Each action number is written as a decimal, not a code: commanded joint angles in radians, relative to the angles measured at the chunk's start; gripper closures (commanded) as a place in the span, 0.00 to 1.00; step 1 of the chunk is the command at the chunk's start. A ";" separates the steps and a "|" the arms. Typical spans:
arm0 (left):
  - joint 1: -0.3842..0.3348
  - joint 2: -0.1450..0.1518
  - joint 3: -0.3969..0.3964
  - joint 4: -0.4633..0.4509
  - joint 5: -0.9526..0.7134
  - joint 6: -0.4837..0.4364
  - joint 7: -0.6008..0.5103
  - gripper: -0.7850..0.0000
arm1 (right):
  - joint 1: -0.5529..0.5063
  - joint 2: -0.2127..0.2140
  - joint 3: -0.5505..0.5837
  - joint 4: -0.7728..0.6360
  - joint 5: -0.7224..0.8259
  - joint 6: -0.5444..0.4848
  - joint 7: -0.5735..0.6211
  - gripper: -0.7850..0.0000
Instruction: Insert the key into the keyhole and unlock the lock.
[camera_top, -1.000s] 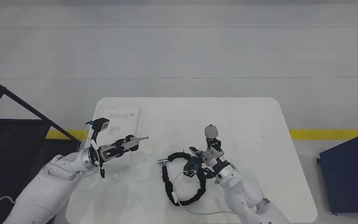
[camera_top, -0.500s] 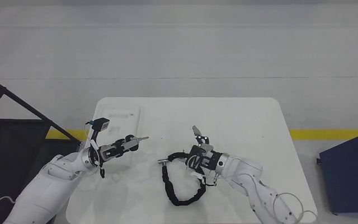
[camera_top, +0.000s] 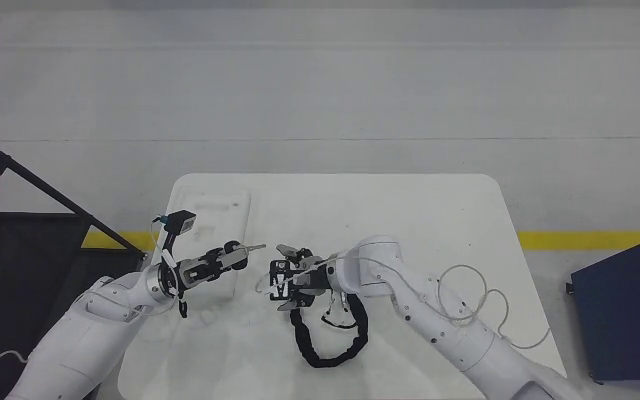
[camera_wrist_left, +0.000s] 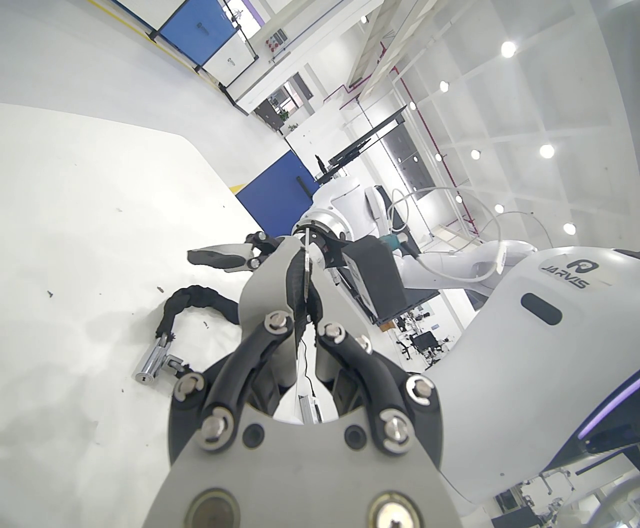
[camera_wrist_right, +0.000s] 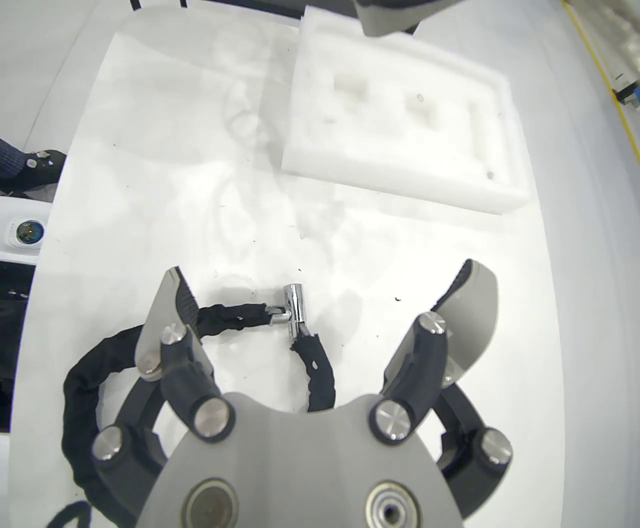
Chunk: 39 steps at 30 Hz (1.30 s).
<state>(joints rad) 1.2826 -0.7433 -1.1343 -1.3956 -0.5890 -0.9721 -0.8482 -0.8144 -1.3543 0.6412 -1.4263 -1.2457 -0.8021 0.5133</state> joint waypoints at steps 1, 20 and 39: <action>0.000 0.000 0.000 0.000 0.000 0.000 0.000 1.00 | 0.032 -0.015 -0.026 0.044 0.015 0.013 0.036 0.00; 0.000 0.000 0.000 0.000 0.000 0.000 0.000 1.00 | 0.054 -0.031 -0.051 0.199 -0.076 0.057 0.086 0.06; 0.000 0.000 0.000 0.000 0.000 0.000 0.000 1.00 | 0.027 -0.028 -0.051 0.188 -0.133 0.057 0.159 0.60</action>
<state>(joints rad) 1.2826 -0.7433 -1.1343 -1.3956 -0.5890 -0.9721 -0.8482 -0.7868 -1.3821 0.5906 -1.2395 -1.3793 -0.7429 0.6692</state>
